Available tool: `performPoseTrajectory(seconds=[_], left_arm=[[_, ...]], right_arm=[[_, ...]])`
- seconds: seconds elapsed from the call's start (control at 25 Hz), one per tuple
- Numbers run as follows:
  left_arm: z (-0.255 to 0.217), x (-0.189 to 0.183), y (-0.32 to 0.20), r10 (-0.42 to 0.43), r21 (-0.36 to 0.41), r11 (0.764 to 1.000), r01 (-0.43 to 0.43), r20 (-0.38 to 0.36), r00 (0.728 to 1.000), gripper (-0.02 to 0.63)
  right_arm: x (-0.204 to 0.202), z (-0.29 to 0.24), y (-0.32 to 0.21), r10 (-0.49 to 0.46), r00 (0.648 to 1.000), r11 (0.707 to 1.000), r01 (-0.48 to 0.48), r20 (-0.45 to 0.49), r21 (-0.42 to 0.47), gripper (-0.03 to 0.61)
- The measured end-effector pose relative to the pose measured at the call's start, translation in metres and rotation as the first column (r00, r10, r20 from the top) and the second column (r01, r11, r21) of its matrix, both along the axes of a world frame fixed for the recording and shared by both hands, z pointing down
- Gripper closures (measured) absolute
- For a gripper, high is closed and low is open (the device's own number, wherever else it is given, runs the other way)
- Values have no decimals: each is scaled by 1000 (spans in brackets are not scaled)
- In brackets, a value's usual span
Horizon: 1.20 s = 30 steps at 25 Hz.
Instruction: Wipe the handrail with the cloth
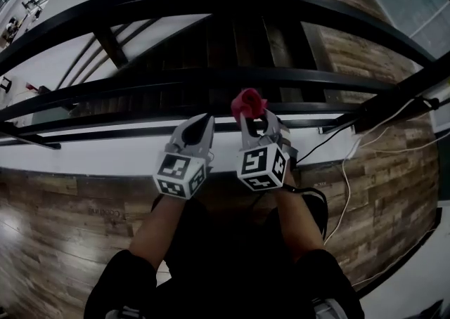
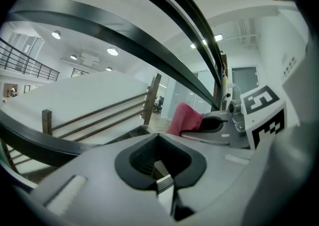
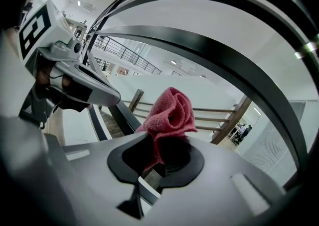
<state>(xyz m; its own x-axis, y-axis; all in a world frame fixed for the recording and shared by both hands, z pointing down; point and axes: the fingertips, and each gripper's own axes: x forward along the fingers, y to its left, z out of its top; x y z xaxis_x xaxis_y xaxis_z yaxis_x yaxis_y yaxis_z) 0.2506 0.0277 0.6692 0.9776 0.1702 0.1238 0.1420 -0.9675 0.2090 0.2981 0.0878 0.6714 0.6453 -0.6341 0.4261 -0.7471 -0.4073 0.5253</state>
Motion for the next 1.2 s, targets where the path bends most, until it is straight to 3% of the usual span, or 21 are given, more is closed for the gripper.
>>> performPoseTrajectory(seconds=[0.2, 0.8, 1.2], left_arm=[[-2, 21, 40, -5, 20, 1000, 5, -11, 1000, 615], [-12, 46, 94, -210, 5, 978, 210, -27, 977, 615], [-7, 77, 137, -216, 32, 976, 217, -13, 976, 615]], right_arm=[[14, 0, 28, -36, 999, 999, 36, -6, 34, 538], [50, 10, 78, -153, 988, 988, 152, 32, 29, 538], [75, 12, 122, -151, 987, 988, 149, 52, 35, 537]])
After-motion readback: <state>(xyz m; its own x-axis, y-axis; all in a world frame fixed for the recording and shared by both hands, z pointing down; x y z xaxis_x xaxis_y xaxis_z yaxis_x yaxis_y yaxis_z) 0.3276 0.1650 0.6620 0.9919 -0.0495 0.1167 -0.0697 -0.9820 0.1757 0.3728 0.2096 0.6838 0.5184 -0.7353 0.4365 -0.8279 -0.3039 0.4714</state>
